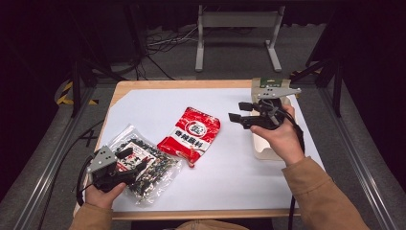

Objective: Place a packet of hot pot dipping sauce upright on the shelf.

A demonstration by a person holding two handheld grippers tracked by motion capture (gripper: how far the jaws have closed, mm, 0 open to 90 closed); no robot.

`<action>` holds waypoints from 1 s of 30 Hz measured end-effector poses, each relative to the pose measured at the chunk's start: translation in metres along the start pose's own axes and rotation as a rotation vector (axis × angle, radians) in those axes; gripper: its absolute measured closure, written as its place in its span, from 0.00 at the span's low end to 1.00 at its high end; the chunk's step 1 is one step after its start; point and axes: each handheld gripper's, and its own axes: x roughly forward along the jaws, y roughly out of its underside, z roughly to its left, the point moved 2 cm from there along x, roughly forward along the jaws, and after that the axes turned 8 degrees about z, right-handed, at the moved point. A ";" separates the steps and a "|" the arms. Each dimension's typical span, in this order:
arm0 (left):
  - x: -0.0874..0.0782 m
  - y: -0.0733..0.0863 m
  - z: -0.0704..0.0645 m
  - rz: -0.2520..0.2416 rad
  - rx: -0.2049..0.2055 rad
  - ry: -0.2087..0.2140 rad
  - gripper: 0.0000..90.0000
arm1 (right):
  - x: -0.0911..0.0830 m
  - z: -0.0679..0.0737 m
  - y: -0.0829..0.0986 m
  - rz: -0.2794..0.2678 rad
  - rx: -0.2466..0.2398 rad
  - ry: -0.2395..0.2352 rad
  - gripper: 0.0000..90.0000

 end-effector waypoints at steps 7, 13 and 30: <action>-0.001 0.001 0.001 0.001 0.003 -0.006 0.34 | 0.030 0.001 -0.002 0.047 0.000 0.019 0.43; -0.002 0.002 0.001 0.003 0.002 -0.012 0.34 | 0.050 -0.003 -0.004 0.052 0.016 0.040 0.42; -0.003 0.003 0.002 0.005 -0.001 -0.012 0.34 | 0.098 -0.025 0.004 0.132 0.050 0.082 0.41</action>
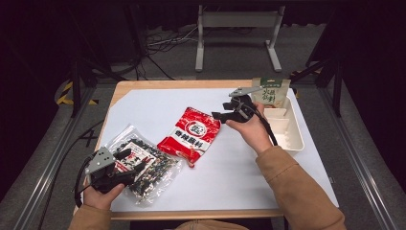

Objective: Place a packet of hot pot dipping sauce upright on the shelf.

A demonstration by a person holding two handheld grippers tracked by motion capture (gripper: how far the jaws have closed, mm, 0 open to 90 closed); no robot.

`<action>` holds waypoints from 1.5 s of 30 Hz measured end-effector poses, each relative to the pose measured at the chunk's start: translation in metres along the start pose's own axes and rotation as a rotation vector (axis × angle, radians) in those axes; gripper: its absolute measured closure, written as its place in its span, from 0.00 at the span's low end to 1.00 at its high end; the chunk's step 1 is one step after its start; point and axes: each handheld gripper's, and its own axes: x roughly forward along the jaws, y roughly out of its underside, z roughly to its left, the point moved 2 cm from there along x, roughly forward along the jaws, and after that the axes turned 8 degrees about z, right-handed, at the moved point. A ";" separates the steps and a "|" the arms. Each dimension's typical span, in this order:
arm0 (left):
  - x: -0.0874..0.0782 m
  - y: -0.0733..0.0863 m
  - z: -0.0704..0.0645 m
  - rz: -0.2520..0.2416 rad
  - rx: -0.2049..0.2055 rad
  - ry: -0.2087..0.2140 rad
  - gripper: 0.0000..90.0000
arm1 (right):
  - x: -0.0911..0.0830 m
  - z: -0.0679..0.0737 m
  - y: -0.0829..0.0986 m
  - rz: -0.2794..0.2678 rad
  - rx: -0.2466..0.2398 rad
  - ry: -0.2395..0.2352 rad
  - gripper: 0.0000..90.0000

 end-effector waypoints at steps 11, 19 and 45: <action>0.000 0.000 0.000 -0.002 0.003 0.002 0.34 | 0.029 -0.012 0.006 0.057 0.018 0.029 0.41; 0.000 0.000 0.001 -0.001 0.002 0.006 0.34 | 0.048 -0.021 0.014 0.112 0.067 0.013 0.40; 0.001 0.001 0.001 0.000 -0.010 0.011 0.34 | 0.080 -0.026 0.027 0.226 0.130 -0.021 0.39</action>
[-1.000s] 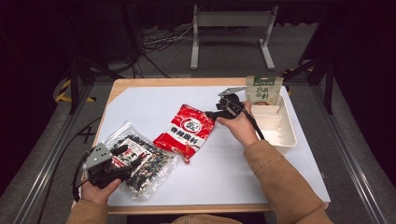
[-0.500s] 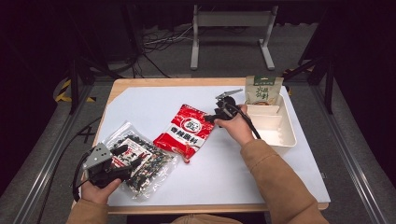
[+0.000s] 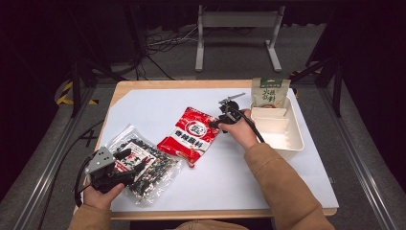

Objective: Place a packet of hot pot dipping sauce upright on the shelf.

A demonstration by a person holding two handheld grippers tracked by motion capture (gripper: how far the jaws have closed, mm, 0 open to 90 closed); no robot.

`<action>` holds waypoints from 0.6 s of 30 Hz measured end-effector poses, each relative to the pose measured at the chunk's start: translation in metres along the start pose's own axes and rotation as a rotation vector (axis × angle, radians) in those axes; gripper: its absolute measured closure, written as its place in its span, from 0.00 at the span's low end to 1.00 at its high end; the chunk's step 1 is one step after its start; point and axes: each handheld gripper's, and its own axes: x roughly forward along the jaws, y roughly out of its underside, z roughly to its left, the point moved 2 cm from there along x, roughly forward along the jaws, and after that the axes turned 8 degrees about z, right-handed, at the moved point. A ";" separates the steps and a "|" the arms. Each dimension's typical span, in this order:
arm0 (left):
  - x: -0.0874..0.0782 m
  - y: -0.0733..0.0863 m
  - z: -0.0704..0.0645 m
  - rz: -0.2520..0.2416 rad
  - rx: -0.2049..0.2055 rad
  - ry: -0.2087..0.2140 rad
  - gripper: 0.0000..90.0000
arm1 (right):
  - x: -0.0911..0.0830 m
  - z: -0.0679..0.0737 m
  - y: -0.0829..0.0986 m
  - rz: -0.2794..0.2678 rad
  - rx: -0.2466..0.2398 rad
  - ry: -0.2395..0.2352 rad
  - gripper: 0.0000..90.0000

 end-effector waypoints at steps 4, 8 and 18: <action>0.000 0.000 0.000 0.000 0.001 0.000 0.34 | 0.004 -0.001 0.000 0.014 0.018 -0.002 0.40; 0.000 0.000 0.000 0.001 -0.001 -0.001 0.34 | 0.006 -0.002 0.001 0.026 0.036 -0.014 0.42; 0.000 0.000 0.000 0.001 0.001 -0.001 0.34 | 0.004 0.001 0.000 0.017 0.107 -0.130 0.59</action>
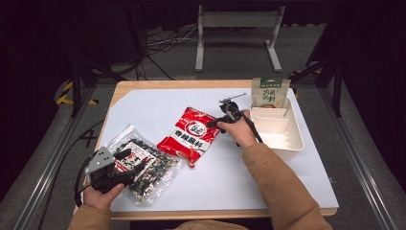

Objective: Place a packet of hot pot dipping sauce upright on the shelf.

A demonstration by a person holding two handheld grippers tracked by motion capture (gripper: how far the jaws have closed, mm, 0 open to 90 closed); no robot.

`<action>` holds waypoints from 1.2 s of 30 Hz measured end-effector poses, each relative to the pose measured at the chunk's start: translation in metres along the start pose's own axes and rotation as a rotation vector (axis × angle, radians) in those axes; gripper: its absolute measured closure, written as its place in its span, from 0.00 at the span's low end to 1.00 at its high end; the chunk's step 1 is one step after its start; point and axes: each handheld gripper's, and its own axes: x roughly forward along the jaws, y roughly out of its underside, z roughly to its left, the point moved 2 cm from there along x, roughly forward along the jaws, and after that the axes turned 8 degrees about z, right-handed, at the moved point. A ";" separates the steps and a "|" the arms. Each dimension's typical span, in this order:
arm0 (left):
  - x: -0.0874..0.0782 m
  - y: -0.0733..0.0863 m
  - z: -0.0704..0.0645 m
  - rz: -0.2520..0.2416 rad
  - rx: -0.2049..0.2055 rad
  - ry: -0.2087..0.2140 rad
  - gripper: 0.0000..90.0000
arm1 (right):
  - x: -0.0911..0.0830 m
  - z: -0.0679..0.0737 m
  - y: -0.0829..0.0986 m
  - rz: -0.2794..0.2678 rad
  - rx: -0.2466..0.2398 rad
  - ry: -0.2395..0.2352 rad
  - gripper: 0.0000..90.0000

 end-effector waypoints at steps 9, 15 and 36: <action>0.000 0.000 0.000 0.003 0.009 -0.001 0.34 | -0.010 0.006 -0.002 -0.024 -0.032 -0.110 0.64; 0.001 0.000 0.000 0.003 0.006 -0.001 0.34 | -0.005 0.017 -0.001 0.000 -0.042 -0.233 0.69; 0.001 0.000 0.000 0.003 0.010 -0.001 0.34 | 0.018 0.014 0.003 0.099 -0.168 -0.167 0.95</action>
